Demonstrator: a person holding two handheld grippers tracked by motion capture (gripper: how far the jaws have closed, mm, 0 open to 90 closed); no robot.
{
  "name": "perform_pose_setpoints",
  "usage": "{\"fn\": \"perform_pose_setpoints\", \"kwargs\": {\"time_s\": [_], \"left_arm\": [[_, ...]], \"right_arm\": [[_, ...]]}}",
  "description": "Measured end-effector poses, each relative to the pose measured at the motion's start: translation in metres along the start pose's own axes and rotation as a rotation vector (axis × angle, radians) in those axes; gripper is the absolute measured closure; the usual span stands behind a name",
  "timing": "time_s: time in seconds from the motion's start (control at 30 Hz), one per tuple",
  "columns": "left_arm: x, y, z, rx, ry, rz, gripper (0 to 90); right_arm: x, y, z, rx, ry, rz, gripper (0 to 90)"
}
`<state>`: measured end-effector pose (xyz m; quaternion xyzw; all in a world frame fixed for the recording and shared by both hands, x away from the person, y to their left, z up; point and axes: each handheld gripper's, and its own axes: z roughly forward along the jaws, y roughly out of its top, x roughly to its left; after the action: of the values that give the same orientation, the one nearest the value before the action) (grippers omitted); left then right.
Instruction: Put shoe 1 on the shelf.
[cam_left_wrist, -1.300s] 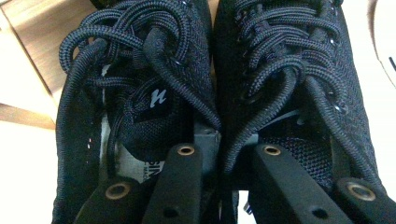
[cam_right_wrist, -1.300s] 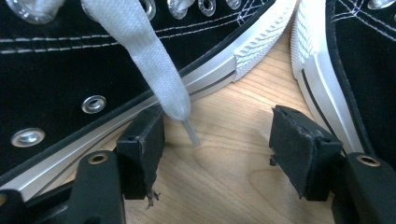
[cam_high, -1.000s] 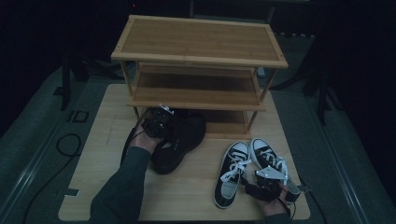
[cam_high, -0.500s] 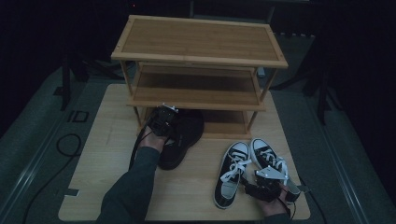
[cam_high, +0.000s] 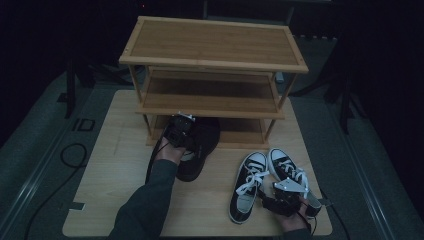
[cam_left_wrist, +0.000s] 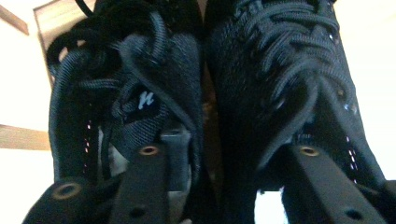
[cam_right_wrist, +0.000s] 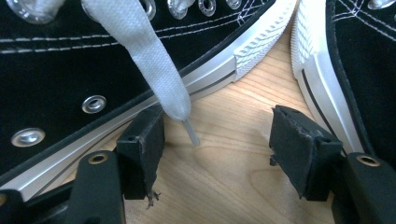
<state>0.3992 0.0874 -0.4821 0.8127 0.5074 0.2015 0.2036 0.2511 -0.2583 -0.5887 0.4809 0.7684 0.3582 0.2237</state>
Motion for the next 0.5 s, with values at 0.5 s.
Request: {"fn": "perform_pose_setpoints", "kwargs": {"time_s": [0.5], "left_arm": [[0.008,-0.013,-0.041,-0.071,-0.047,0.065,51.3]], "right_arm": [[0.0,0.0,0.0,-0.001,0.0,0.0,35.3]]}}
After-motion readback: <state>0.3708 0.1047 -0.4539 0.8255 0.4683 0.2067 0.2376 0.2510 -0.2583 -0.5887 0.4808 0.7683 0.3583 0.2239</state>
